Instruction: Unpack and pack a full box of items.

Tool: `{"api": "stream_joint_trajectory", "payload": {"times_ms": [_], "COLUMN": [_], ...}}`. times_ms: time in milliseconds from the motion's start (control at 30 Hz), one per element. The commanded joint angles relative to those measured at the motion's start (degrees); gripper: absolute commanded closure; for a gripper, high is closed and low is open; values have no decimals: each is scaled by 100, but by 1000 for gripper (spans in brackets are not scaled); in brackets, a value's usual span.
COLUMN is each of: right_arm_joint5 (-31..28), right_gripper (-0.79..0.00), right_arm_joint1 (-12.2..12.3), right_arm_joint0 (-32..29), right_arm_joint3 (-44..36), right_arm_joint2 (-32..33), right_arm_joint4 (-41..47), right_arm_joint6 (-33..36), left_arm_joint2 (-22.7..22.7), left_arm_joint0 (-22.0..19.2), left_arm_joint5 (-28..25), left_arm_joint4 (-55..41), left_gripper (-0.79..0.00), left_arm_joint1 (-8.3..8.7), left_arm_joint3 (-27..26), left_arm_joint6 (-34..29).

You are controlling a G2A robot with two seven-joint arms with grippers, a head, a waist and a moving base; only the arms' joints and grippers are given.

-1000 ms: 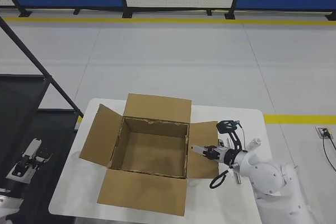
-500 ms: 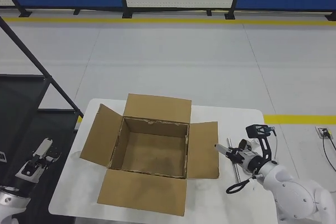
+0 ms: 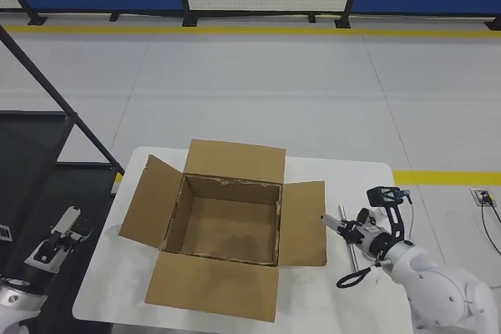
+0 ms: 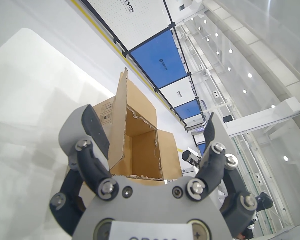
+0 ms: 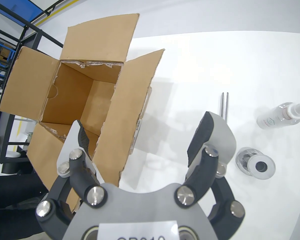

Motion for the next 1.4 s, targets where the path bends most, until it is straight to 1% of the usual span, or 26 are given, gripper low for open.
{"api": "stream_joint_trajectory", "payload": {"times_ms": [0, 67, 133, 167, 267, 400, 433, 467, 633, 800, 833, 900, 1000, 1033, 1067, 1133, 1167, 1233, 1267, 1333, 1367], "right_arm_joint5": [52, -5, 27, -11, -347, -406, -334, -266, -304, -483, -505, -579, -626, -601, -567, -548, -521, -414, -334, -306, -289], "right_gripper": [-785, -785, -785, -785, -785, -785, -785, -785, -785, -785, -773, -680, -690, -668, -622, -579, -545, -526, -505, -499, -462], "right_arm_joint1": [20, 51, 71, 88, 128, 153, 157, 157, 173, 193, 195, 198, 201, 197, 192, 176, 169, 152, 145, 129, 128], "right_arm_joint0": [67, 239, 391, 510, 775, 1089, 1174, 1211, 1315, 1368, 1380, 1410, 1450, 1479, 1524, 1624, 1681, 1801, 1867, 1983, 2034], "right_arm_joint3": [96, 277, 470, 639, 1091, 1558, 1667, 1739, 2020, 2323, 2387, 2514, 2651, 2724, 2804, 2974, 3066, 3261, 3368, 3523, 3595], "right_arm_joint2": [-23, -56, -21, -45, -207, -500, -555, -605, -766, -826, -839, -887, -926, -959, -1001, -1110, -1160, -1262, -1301, -1368, -1370], "right_arm_joint4": [-282, -580, -722, -911, -1239, -1815, -1983, -2088, -2385, -2401, -2395, -2355, -2313, -2306, -2310, -2273, -2282, -2323, -2374, -2301, -2297], "right_arm_joint6": [13, 136, 217, 262, 502, 811, 839, 844, 1072, 1285, 1297, 1338, 1371, 1369, 1367, 1349, 1347, 1345, 1358, 1428, 1442], "left_arm_joint2": [8, -34, -6, 22, 25, -26, -19, -16, -16, 11, 19, 37, 37, 37, 37, 37, 37, 37, 37, 37, 37], "left_arm_joint0": [27, 112, 166, 213, 218, 307, 318, 318, 314, 307, 304, 298, 298, 298, 298, 298, 298, 298, 298, 298, 298], "left_arm_joint5": [-82, -267, -186, -241, -94, -103, -64, -49, 16, 72, 79, 93, 93, 93, 93, 93, 93, 93, 93, 93, 93], "left_arm_joint4": [73, 294, 343, 241, 337, 284, 311, 317, 403, 447, 458, 478, 478, 478, 478, 478, 478, 478, 478, 478, 478], "left_gripper": [-785, -785, -785, -785, -785, -785, -785, -785, -785, -785, -785, -785, -785, -785, -785, -785, -785, -785, -785, -785, -785], "left_arm_joint1": [-2, -10, -29, -36, -52, -65, -69, -71, -77, -83, -84, -86, -86, -86, -86, -86, -86, -86, -86, -86, -86], "left_arm_joint3": [-39, -66, -116, -140, -109, -148, -164, -174, -239, -294, -293, -291, -291, -291, -291, -291, -291, -291, -291, -291, -291], "left_arm_joint6": [59, 231, 460, 439, 724, 811, 857, 875, 962, 1005, 1011, 1019, 1019, 1019, 1019, 1019, 1019, 1019, 1019, 1019, 1019]}}
